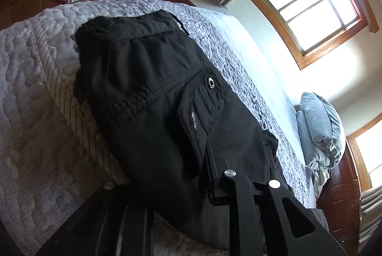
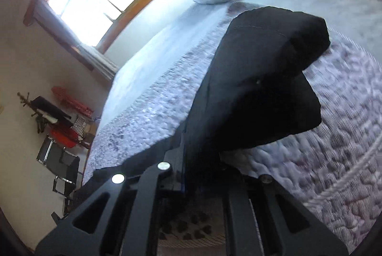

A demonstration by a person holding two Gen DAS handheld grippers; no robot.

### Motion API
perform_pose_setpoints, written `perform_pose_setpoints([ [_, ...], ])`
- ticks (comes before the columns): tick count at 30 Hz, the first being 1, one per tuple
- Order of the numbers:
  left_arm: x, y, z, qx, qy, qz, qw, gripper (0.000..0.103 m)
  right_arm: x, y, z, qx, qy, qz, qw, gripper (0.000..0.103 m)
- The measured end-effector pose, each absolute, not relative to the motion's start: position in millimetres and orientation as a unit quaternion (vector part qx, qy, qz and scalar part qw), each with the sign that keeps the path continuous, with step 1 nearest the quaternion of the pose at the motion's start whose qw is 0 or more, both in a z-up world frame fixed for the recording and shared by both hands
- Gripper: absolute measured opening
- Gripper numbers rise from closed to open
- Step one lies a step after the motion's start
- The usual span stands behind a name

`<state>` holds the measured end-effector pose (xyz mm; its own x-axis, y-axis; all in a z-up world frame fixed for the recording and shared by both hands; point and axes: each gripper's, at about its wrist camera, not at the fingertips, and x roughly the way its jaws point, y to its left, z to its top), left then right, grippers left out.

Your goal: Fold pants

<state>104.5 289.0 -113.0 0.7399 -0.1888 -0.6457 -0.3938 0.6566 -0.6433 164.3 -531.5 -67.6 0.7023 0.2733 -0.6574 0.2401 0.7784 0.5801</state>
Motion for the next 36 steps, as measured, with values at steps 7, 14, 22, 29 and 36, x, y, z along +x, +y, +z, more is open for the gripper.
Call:
perform_pose_setpoints([
  [7,113,271,-110,-0.319,0.430,0.085,0.840,0.078,140,-562,-145,0.360,0.429,-0.038,0.827,0.039],
  [14,114,244,-97,-0.244,0.471,0.062,0.845,0.095,130,-548,-117,0.301,0.439,-0.054,0.845,0.070],
  [22,133,209,-98,-0.190,0.491,0.052,0.848,0.095,125,-575,-117,0.328,0.433,-0.096,0.834,0.067],
  [29,156,198,-108,-0.193,0.492,0.077,0.845,0.097,130,-582,-122,0.334,0.436,-0.107,0.829,0.040],
  [36,142,214,-113,-0.234,0.476,0.077,0.844,0.082,126,-581,-122,0.330,0.434,-0.092,0.833,0.034],
])
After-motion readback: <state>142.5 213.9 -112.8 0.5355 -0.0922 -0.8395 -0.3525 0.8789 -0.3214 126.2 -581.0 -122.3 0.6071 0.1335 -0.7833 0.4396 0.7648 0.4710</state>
